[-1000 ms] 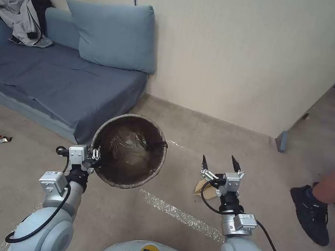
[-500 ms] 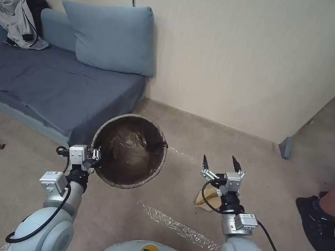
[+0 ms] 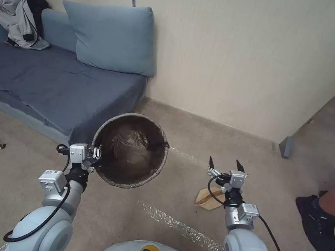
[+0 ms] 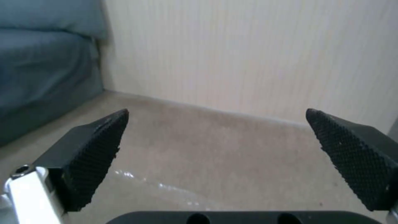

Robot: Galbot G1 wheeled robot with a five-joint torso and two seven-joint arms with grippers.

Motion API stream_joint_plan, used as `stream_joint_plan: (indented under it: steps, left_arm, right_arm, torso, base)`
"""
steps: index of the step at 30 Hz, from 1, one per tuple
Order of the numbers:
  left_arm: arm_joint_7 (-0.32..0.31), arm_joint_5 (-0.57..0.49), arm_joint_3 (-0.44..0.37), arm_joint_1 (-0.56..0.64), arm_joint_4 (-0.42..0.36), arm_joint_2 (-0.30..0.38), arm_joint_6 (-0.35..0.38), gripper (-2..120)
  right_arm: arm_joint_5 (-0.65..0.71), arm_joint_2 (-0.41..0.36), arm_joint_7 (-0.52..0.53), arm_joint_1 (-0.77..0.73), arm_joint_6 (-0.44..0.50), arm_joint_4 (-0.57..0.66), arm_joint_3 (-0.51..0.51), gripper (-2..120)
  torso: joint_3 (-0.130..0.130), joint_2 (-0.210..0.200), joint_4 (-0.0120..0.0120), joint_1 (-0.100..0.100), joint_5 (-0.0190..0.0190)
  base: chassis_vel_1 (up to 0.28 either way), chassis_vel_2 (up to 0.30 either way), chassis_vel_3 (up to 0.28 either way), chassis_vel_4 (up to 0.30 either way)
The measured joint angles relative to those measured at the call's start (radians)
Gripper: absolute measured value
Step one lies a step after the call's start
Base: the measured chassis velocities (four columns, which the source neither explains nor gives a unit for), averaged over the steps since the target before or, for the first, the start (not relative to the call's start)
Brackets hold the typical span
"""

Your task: Pick up the trash bin, then pick up the garbage from the floor and place it into the trash bin.

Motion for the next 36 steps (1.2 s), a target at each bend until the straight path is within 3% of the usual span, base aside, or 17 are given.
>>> stream_joint_plan:
  steps: [10,24,36]
  left_arm:
    - [0.023,-0.010,0.009,0.004,0.003,0.010,-0.001,2]
    - [0.023,-0.005,-0.013,0.032,-0.019,-0.006,-0.012,2]
    - [0.023,0.016,-0.021,0.064,-0.035,-0.027,-0.019,2]
  right_arm:
    - [0.041,-0.016,0.049,0.068,-0.033,-0.138,-0.006,100]
    - [0.211,-0.052,0.133,0.206,-0.140,-0.381,-0.055,100]
    - [0.277,-0.027,0.310,0.377,-0.188,-0.619,-0.082,100]
  torso:
    - [0.000,0.000,0.0000,0.000,0.0001]
    - [0.000,0.000,0.0001,0.000,0.0001]
    - [0.000,0.000,0.0001,0.000,0.0000]
  base:
    - [0.000,0.000,0.000,0.000]
    - [0.000,0.000,0.000,0.000]
    - [0.000,0.000,0.000,0.000]
